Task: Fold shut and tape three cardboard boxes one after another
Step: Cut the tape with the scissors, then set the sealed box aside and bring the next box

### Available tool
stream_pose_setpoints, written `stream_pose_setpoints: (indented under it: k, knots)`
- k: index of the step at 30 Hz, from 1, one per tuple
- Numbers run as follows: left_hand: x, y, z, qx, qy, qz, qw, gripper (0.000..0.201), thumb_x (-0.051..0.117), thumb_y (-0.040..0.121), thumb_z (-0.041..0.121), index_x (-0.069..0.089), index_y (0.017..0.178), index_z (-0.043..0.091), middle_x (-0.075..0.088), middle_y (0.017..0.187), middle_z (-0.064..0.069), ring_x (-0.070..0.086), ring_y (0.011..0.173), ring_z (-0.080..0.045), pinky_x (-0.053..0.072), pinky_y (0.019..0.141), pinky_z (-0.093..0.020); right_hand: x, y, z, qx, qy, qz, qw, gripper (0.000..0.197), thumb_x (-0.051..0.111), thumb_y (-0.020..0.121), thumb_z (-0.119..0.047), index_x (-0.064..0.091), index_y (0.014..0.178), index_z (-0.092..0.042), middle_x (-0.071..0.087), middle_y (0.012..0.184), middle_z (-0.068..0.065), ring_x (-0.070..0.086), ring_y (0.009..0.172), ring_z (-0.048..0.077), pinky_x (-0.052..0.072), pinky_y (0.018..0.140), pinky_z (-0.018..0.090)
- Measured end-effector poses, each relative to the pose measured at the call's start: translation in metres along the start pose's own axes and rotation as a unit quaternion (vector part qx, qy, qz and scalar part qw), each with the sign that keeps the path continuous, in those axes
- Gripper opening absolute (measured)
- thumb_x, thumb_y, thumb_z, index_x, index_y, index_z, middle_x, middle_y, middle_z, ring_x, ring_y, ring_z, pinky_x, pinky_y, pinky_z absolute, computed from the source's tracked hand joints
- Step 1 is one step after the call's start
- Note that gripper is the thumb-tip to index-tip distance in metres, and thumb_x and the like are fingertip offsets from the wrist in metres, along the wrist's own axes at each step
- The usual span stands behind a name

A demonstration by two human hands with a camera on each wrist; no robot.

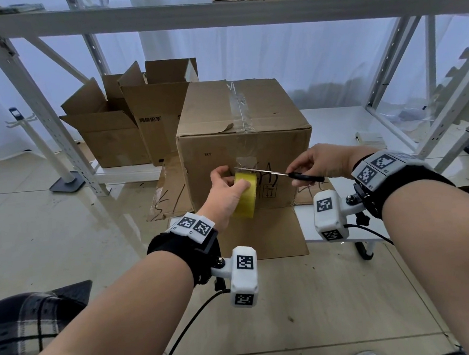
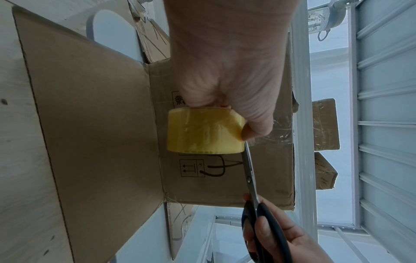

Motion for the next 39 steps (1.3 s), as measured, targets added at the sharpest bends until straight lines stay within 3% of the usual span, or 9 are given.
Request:
stream_pose_setpoints:
  k: [6, 11, 15, 22, 25, 29, 33, 36, 39]
  knots:
    - [0.0, 0.002, -0.001, -0.017, 0.035, -0.01, 0.999, 0.055, 0.064, 0.087, 0.014, 0.026, 0.126, 0.022, 0.051, 0.12, -0.011, 0.052, 0.093, -0.021, 0.046, 0.078, -0.036, 0.004, 0.002, 0.004, -0.003, -0.023, 0.005, 1.0, 0.031, 0.079, 0.076, -0.024, 0.07, 0.106, -0.023, 0.064, 0.079, -0.003, 0.057, 0.073, 0.009, 0.046, 0.076, 0.019]
    - [0.0, 0.002, 0.002, -0.015, 0.02, -0.002, 1.0, 0.052, 0.063, 0.087, 0.013, 0.026, 0.122, 0.022, 0.052, 0.116, -0.01, 0.052, 0.092, -0.021, 0.045, 0.082, -0.039, 0.012, 0.009, 0.006, -0.01, 0.01, -0.015, 1.0, 0.029, 0.079, 0.076, -0.021, 0.067, 0.101, -0.023, 0.062, 0.091, 0.014, 0.058, 0.083, 0.021, 0.05, 0.094, 0.039]
    - [-0.002, -0.003, -0.008, -0.019, 0.033, 0.003, 0.999, 0.052, 0.063, 0.087, 0.013, 0.024, 0.12, 0.021, 0.051, 0.108, -0.006, 0.05, 0.088, -0.017, 0.042, 0.08, -0.035, 0.013, 0.009, 0.004, -0.01, 0.019, -0.029, 0.999, 0.028, 0.079, 0.076, -0.024, 0.066, 0.101, -0.025, 0.062, 0.094, 0.01, 0.057, 0.085, 0.018, 0.049, 0.097, 0.04]
    - [-0.009, -0.006, -0.028, -0.042, 0.102, 0.001, 0.994, 0.049, 0.065, 0.086, 0.012, 0.03, 0.119, 0.015, 0.048, 0.112, -0.009, 0.046, 0.082, -0.014, 0.04, 0.067, -0.026, 0.016, 0.009, 0.008, 0.016, -0.025, -0.032, 0.999, 0.034, 0.078, 0.077, -0.028, 0.068, 0.107, -0.018, 0.059, 0.081, -0.002, 0.052, 0.074, 0.01, 0.043, 0.072, 0.021]
    - [-0.002, -0.006, -0.024, -0.045, 0.146, -0.029, 0.988, 0.047, 0.065, 0.085, 0.015, 0.033, 0.12, 0.018, 0.048, 0.118, -0.009, 0.048, 0.089, -0.017, 0.043, 0.076, -0.03, 0.01, -0.001, 0.027, 0.06, -0.053, -0.044, 0.996, 0.028, 0.077, 0.08, -0.026, 0.068, 0.105, -0.017, 0.06, 0.072, -0.001, 0.052, 0.063, 0.007, 0.043, 0.063, 0.018]
    - [0.034, -0.007, -0.011, -0.021, 0.189, -0.108, 0.976, 0.054, 0.065, 0.087, 0.018, 0.031, 0.129, 0.02, 0.05, 0.125, -0.005, 0.053, 0.102, -0.023, 0.045, 0.086, -0.034, -0.012, -0.031, 0.077, 0.155, -0.111, -0.033, 0.981, 0.022, 0.076, 0.081, -0.03, 0.067, 0.099, -0.021, 0.065, 0.078, 0.003, 0.054, 0.064, 0.012, 0.044, 0.061, 0.019]
    - [0.101, -0.006, -0.003, 0.061, 0.27, -0.218, 0.936, 0.051, 0.065, 0.089, 0.021, 0.032, 0.128, 0.02, 0.052, 0.13, -0.002, 0.054, 0.106, -0.019, 0.046, 0.086, -0.032, -0.035, -0.059, 0.139, 0.225, -0.102, 0.113, 0.962, 0.046, 0.08, 0.073, -0.042, 0.055, 0.102, -0.017, 0.07, 0.086, 0.004, 0.069, 0.065, 0.016, 0.053, 0.062, 0.029]
    - [0.143, -0.006, -0.008, 0.197, 0.396, -0.241, 0.864, 0.044, 0.064, 0.09, 0.02, 0.037, 0.124, 0.015, 0.055, 0.124, -0.007, 0.056, 0.107, -0.022, 0.048, 0.089, -0.034, -0.027, -0.063, 0.172, 0.243, -0.017, 0.244, 0.939, 0.047, 0.081, 0.072, -0.041, 0.046, 0.081, -0.011, 0.07, 0.083, 0.013, 0.07, 0.059, 0.025, 0.056, 0.061, 0.038]
    - [0.174, 0.004, -0.024, 0.286, 0.485, -0.248, 0.788, 0.033, 0.059, 0.089, 0.015, 0.044, 0.119, 0.015, 0.056, 0.116, -0.009, 0.053, 0.104, -0.027, 0.045, 0.086, -0.035, -0.004, -0.058, 0.196, 0.279, -0.054, 0.256, 0.924, 0.044, 0.079, 0.076, -0.039, 0.049, 0.085, -0.007, 0.066, 0.085, 0.015, 0.069, 0.072, 0.029, 0.054, 0.065, 0.037]
Point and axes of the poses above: each hand's wrist, its own y-axis towards the middle knuckle, its own x-axis out of the palm, z = x × y, the point moved 3 cm from there along y, towards the middle knuckle
